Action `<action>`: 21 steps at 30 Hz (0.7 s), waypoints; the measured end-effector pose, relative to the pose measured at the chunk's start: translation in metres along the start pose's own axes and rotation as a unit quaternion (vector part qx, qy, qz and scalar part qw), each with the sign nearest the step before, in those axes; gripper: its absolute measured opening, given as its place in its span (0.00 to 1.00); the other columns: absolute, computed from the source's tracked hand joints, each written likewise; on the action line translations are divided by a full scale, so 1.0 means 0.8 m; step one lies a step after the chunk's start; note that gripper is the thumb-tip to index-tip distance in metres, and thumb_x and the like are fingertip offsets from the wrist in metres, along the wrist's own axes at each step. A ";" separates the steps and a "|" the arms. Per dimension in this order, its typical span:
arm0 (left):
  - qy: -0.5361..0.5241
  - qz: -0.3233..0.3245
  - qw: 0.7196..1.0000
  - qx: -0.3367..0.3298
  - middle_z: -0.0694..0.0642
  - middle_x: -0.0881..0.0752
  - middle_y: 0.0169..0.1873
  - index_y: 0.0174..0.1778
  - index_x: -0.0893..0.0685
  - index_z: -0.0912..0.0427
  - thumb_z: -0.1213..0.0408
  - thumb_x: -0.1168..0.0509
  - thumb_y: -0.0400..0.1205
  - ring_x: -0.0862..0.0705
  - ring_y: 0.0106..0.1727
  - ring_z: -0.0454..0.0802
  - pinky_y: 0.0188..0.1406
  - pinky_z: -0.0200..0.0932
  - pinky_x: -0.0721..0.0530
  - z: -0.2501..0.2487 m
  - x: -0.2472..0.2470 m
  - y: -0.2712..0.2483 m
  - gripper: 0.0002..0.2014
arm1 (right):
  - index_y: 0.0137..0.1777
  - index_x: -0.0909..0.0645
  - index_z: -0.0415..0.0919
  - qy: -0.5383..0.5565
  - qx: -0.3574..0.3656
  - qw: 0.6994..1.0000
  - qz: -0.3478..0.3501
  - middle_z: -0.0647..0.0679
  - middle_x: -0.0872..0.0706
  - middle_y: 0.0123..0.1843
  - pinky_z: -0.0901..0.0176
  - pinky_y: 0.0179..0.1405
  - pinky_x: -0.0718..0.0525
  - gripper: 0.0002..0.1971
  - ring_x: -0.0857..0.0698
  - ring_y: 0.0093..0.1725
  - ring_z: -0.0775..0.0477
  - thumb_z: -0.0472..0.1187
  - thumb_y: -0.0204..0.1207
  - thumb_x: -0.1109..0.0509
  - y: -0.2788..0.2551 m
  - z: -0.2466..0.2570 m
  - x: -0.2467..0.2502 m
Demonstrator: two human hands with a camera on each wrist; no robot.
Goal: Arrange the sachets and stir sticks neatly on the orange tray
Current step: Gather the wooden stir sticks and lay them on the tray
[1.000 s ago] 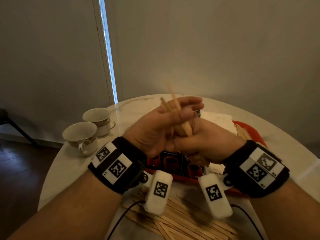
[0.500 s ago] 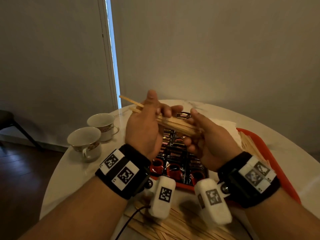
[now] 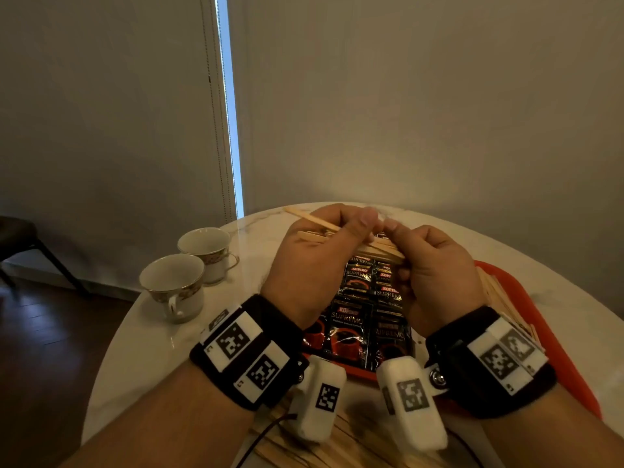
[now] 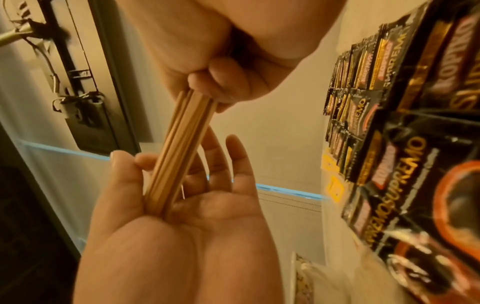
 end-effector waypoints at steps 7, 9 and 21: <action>0.024 -0.037 0.992 -0.115 0.61 0.11 0.45 0.48 0.20 0.60 0.77 0.26 0.81 0.08 0.49 0.66 0.51 0.56 0.08 -0.032 0.020 0.006 0.11 | 0.36 0.26 0.41 0.001 -0.058 0.998 0.018 0.46 0.27 0.26 0.66 0.14 0.32 0.15 0.31 0.19 0.54 0.41 0.79 0.23 0.005 -0.001 -0.002; 0.046 -0.043 0.989 -0.134 0.58 0.12 0.41 0.44 0.22 0.59 0.76 0.26 0.81 0.07 0.46 0.63 0.49 0.58 0.07 -0.038 0.022 0.005 0.12 | 0.45 0.21 0.38 -0.013 -0.082 0.996 0.032 0.46 0.22 0.28 0.67 0.15 0.28 0.13 0.28 0.21 0.56 0.47 0.80 0.25 -0.002 -0.002 -0.010; 0.100 -0.084 0.978 -0.160 0.57 0.12 0.48 0.60 0.23 0.54 0.73 0.19 0.75 0.08 0.46 0.50 0.46 0.42 0.10 -0.047 0.026 -0.002 0.24 | 0.44 0.19 0.36 -0.017 -0.073 0.996 0.056 0.47 0.26 0.26 0.69 0.15 0.31 0.09 0.31 0.20 0.56 0.42 0.81 0.28 -0.010 0.004 -0.021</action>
Point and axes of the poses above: each hand's wrist, its own y-axis towards the middle knuckle, its own x-axis out of the back of the hand, z = x × y, the point moved 8 cm from there along y, towards the middle knuckle
